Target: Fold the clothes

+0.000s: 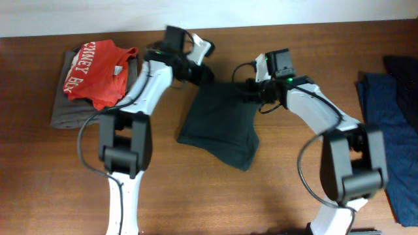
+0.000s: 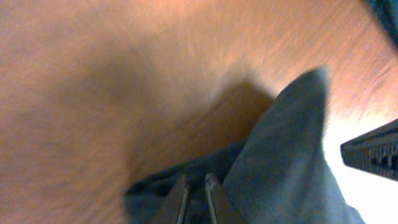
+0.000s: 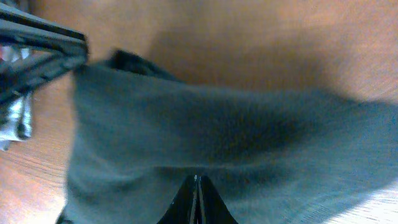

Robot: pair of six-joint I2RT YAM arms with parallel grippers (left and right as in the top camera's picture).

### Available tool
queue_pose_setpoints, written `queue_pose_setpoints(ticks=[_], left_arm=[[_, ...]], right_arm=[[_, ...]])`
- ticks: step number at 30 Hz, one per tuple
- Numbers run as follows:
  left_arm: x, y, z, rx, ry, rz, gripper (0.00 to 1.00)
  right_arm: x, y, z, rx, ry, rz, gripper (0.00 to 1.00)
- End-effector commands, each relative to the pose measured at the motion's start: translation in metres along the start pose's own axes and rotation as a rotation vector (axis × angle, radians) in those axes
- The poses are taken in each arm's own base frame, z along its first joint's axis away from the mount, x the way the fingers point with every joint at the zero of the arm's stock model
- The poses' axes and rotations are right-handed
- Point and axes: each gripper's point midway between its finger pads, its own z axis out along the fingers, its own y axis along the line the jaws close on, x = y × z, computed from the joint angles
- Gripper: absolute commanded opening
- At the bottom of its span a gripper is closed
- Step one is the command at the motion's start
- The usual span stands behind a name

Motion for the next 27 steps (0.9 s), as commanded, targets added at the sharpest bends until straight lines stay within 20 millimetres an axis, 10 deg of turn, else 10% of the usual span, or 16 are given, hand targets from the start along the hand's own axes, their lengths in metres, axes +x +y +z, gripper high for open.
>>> queue_pose_setpoints(ticks=[1, 6, 11, 21, 27], left_arm=[[0.029, 0.037, 0.021, -0.115, 0.071, -0.101, 0.11], [0.009, 0.082, -0.015, -0.182, -0.024, -0.220, 0.35], [-0.027, 0.075, -0.074, -0.027, -0.118, -0.270, 0.51], [-0.014, 0.008, -0.188, 0.062, 0.039, -0.310, 0.58], [-0.005, -0.036, -0.240, 0.032, 0.082, -0.293, 0.58]], right_arm=[[0.029, -0.016, 0.026, 0.025, 0.109, 0.136, 0.04], [0.075, -0.031, 0.019, 0.103, 0.285, 0.284, 0.04], [0.113, -0.045, -0.005, 0.229, 0.432, 0.312, 0.04], [0.026, 0.014, -0.102, 0.134, 0.063, -0.320, 0.04], [0.015, 0.009, -0.067, 0.091, 0.037, -0.331, 0.04]])
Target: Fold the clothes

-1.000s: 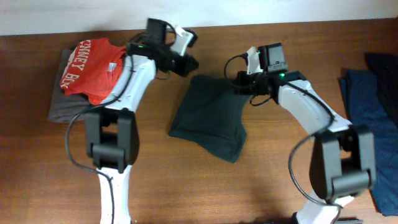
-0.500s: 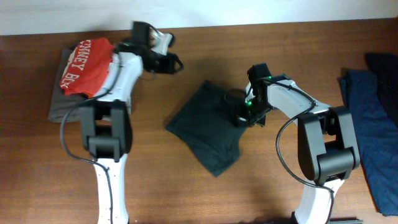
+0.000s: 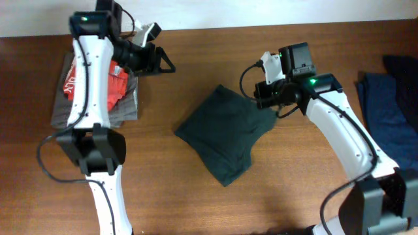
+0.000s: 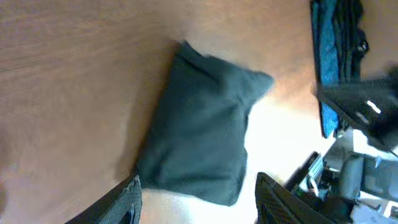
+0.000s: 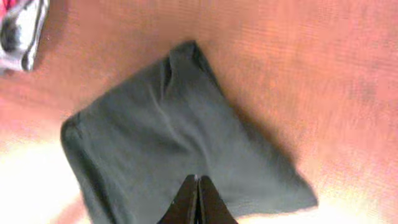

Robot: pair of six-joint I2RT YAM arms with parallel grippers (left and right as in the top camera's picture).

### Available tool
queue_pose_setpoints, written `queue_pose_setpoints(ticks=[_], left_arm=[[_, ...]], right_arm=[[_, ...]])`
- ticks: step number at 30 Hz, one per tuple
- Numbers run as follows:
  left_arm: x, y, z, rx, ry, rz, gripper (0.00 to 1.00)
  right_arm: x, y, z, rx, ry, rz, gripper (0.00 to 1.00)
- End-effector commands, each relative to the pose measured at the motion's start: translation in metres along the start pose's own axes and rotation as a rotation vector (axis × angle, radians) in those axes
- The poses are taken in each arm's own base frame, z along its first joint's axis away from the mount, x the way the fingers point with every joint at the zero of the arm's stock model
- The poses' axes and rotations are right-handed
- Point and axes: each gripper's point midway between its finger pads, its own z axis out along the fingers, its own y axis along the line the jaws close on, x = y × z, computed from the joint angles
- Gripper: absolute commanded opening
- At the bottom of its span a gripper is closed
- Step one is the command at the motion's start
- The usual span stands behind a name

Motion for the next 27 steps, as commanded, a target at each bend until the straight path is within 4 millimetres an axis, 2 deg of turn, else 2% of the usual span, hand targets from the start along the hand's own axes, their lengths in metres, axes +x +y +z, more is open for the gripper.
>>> queue_pose_setpoints(ticks=[1, 4, 6, 9, 11, 13, 15, 17, 20, 21, 23, 24, 27], left_arm=[[0.003, -0.035, -0.044, -0.037, -0.080, 0.118, 0.58], [0.005, -0.049, -0.059, -0.047, -0.115, 0.150, 0.58], [0.008, -0.060, -0.074, -0.062, -0.146, 0.178, 0.58], [0.016, -0.063, -0.099, -0.190, -0.186, 0.215, 0.59], [0.021, -0.057, -0.114, -0.312, -0.197, 0.227, 0.58], [0.029, -0.057, -0.125, -0.400, -0.202, 0.214, 0.59], [0.036, -0.062, -0.123, -0.393, -0.195, 0.178, 0.64], [0.044, -0.062, -0.112, -0.379, -0.160, 0.125, 0.67], [0.062, -0.043, -0.081, -0.360, -0.046, -0.018, 0.67], [0.076, -0.031, -0.064, -0.350, 0.027, -0.088, 0.67], [0.098, -0.021, -0.040, -0.310, 0.134, -0.153, 0.68], [0.115, -0.016, -0.013, -0.247, 0.216, -0.201, 0.68], [0.134, -0.008, 0.035, -0.154, 0.280, -0.225, 0.68]], right_arm=[[0.021, -0.006, 0.047, -0.056, 0.087, -0.007, 0.04], [0.032, -0.008, 0.082, -0.110, 0.131, 0.003, 0.05], [0.047, -0.024, 0.101, -0.067, 0.185, 0.001, 0.05], [0.075, -0.043, 0.112, -0.040, 0.285, 0.060, 0.04], [0.093, -0.056, 0.111, -0.014, 0.350, 0.114, 0.04], [0.118, -0.079, 0.100, 0.109, 0.447, 0.277, 0.04], [0.137, -0.087, 0.087, 0.188, 0.523, 0.407, 0.04], [0.152, -0.083, 0.077, 0.212, 0.592, 0.499, 0.04], [0.169, -0.067, 0.063, 0.225, 0.684, 0.604, 0.04], [0.170, -0.055, 0.060, 0.187, 0.704, 0.618, 0.04], [0.166, -0.037, 0.058, 0.123, 0.709, 0.619, 0.04], [0.160, -0.025, 0.056, 0.095, 0.694, 0.601, 0.04], [0.150, -0.015, 0.052, 0.087, 0.651, 0.566, 0.04]])
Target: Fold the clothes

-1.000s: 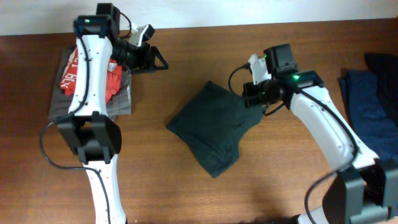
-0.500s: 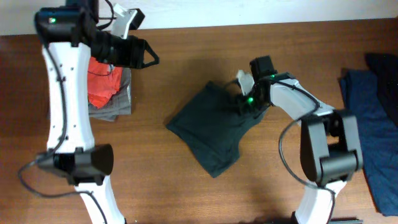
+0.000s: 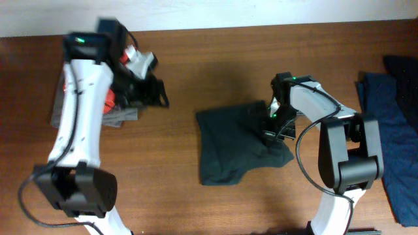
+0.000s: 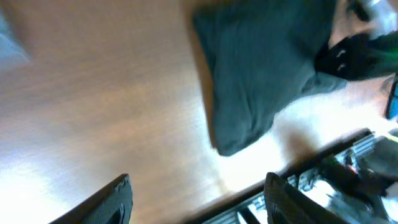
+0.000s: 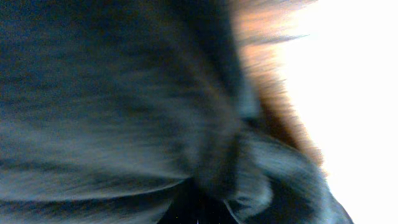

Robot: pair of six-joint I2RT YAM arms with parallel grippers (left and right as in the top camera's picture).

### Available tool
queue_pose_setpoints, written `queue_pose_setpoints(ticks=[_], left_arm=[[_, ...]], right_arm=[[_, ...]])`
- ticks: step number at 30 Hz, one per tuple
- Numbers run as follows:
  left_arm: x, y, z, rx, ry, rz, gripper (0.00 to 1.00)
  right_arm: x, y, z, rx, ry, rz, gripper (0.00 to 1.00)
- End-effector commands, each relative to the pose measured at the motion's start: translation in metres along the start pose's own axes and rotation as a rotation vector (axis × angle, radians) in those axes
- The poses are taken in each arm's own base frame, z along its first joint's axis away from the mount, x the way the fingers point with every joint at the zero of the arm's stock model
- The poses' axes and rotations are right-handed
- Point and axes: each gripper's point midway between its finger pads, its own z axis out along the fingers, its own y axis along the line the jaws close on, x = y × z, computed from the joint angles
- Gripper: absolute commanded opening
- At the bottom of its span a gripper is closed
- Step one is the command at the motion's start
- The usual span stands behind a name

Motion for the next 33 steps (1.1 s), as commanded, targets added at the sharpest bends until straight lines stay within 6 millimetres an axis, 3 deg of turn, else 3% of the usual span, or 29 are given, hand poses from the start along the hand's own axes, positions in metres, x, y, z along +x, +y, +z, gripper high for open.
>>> queue_pose_setpoints(ticks=[1, 4, 9, 13, 15, 20, 26, 27, 29, 33], left_arm=[[0.018, -0.016, 0.066, 0.157, 0.118, -0.040, 0.71], [0.025, -0.031, 0.117, 0.274, 0.128, -0.006, 0.82], [0.032, -0.027, 0.168, 0.275, 0.113, -0.078, 0.98], [0.040, -0.028, 0.198, 0.268, 0.143, -0.239, 0.99], [0.043, -0.039, 0.211, 0.312, 0.174, -0.280, 0.99], [0.040, -0.060, 0.230, 0.378, 0.202, -0.310, 0.99], [0.031, -0.065, 0.241, 0.384, 0.181, -0.334, 0.89], [0.024, -0.066, 0.243, 0.393, 0.160, -0.339, 0.80], [0.015, -0.067, 0.246, 0.406, 0.134, -0.347, 0.73], [-0.017, -0.084, 0.252, 0.474, 0.013, -0.281, 0.71]], right_arm=[[0.007, 0.026, -0.019, -0.053, -0.062, -0.032, 0.04], [0.006, 0.028, -0.027, -0.055, -0.096, -0.044, 0.04], [0.003, 0.027, -0.027, -0.046, -0.110, -0.060, 0.04], [-0.005, 0.024, -0.028, -0.025, -0.145, -0.064, 0.04], [-0.009, 0.025, -0.029, -0.026, -0.162, -0.066, 0.04], [-0.011, 0.026, -0.029, -0.029, -0.168, -0.060, 0.04], [-0.011, 0.026, -0.029, -0.029, -0.167, -0.061, 0.04], [-0.011, 0.026, -0.029, -0.029, -0.167, -0.061, 0.04], [-0.011, 0.026, -0.029, -0.029, -0.167, -0.061, 0.04], [-0.010, 0.026, -0.029, -0.028, -0.166, -0.061, 0.04]])
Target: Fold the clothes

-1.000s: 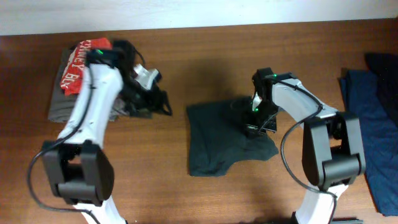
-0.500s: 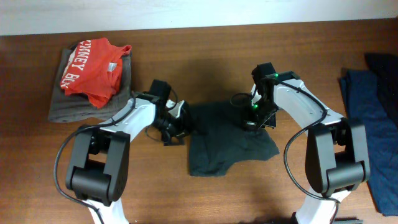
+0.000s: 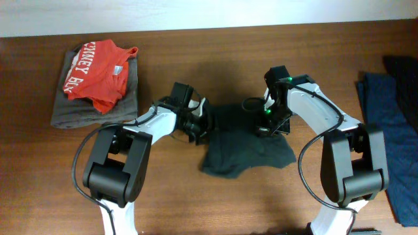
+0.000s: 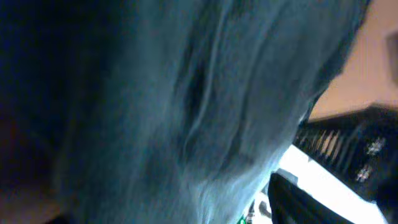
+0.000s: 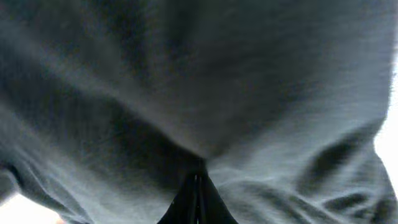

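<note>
A dark green garment (image 3: 245, 143) lies rumpled at the middle of the table. My right gripper (image 3: 266, 125) is shut on its upper right part, and in the right wrist view the closed fingertips (image 5: 198, 182) pinch a fold of the cloth (image 5: 249, 93). My left gripper (image 3: 198, 123) sits low at the garment's left edge. Cloth (image 4: 186, 93) fills the left wrist view. Only one finger (image 4: 298, 200) shows there, far to the right, so the jaws stand wide apart.
A red printed shirt (image 3: 96, 73) lies on a folded grey garment (image 3: 72, 111) at the back left. Blue and dark clothes (image 3: 392, 111) are heaped at the right edge. The brown wooden table (image 3: 196, 202) shows bare in front.
My left gripper was open near the red shirt stack; now it is down at the green garment's left edge. The right gripper stays shut on the garment's right part.
Both grippers first held the green garment's top edge, raised at the back of the table. Then the left had let go and stood open by the stack while the right kept the cloth. The garment then lay flatter mid-table, and the left gripper is now at its edge.
</note>
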Robot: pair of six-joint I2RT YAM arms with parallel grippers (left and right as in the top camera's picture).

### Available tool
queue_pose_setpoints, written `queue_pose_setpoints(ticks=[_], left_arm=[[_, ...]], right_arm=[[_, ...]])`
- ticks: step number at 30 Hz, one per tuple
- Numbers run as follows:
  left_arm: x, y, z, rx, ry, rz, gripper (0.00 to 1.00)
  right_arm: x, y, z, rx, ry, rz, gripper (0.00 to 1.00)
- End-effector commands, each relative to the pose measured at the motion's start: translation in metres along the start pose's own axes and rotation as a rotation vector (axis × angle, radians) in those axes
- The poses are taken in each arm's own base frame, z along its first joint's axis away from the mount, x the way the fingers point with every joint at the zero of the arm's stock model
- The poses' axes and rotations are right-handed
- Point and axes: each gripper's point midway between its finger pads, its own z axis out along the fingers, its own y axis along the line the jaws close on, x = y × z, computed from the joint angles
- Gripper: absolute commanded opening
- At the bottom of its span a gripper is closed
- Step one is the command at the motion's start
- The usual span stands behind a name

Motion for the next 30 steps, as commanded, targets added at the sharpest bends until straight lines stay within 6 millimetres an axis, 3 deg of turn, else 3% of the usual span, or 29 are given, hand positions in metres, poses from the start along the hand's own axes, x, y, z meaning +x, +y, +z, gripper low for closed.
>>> queue_pose_setpoints(ticks=[1, 5, 7, 10, 14, 16, 19, 21, 23, 30], left_arm=[[-0.010, 0.009, 0.022, -0.020, -0.035, -0.003, 0.71], [-0.005, -0.006, 0.034, 0.001, -0.031, 0.067, 0.72], [0.000, -0.009, 0.038, 0.000, -0.019, 0.075, 0.79], [0.005, -0.009, 0.041, -0.007, -0.005, 0.080, 0.80], [0.008, -0.005, 0.041, -0.018, 0.006, 0.063, 0.80], [0.007, -0.006, 0.041, -0.017, 0.004, 0.065, 0.80], [0.003, -0.004, 0.041, -0.031, -0.016, 0.072, 0.80], [0.000, -0.005, 0.043, -0.037, -0.036, 0.088, 0.75], [-0.003, -0.005, 0.045, -0.050, -0.053, 0.096, 0.59], [-0.001, -0.009, 0.063, -0.046, -0.062, 0.092, 0.57]], right_arm=[[0.000, -0.001, -0.005, 0.006, -0.018, 0.009, 0.04], [0.001, -0.001, -0.005, 0.008, -0.012, 0.011, 0.04], [0.002, -0.002, -0.004, 0.009, -0.009, 0.013, 0.04], [0.001, -0.006, 0.007, 0.013, -0.019, 0.022, 0.04], [-0.003, -0.035, 0.027, 0.120, -0.070, 0.106, 0.04], [0.005, -0.046, 0.042, 0.121, -0.046, 0.138, 0.04], [0.011, -0.051, 0.044, 0.114, -0.024, 0.154, 0.04], [0.012, -0.050, 0.044, 0.108, -0.017, 0.144, 0.04], [0.013, -0.050, 0.044, 0.107, -0.014, 0.139, 0.04], [0.016, -0.050, 0.045, 0.104, 0.002, 0.123, 0.04]])
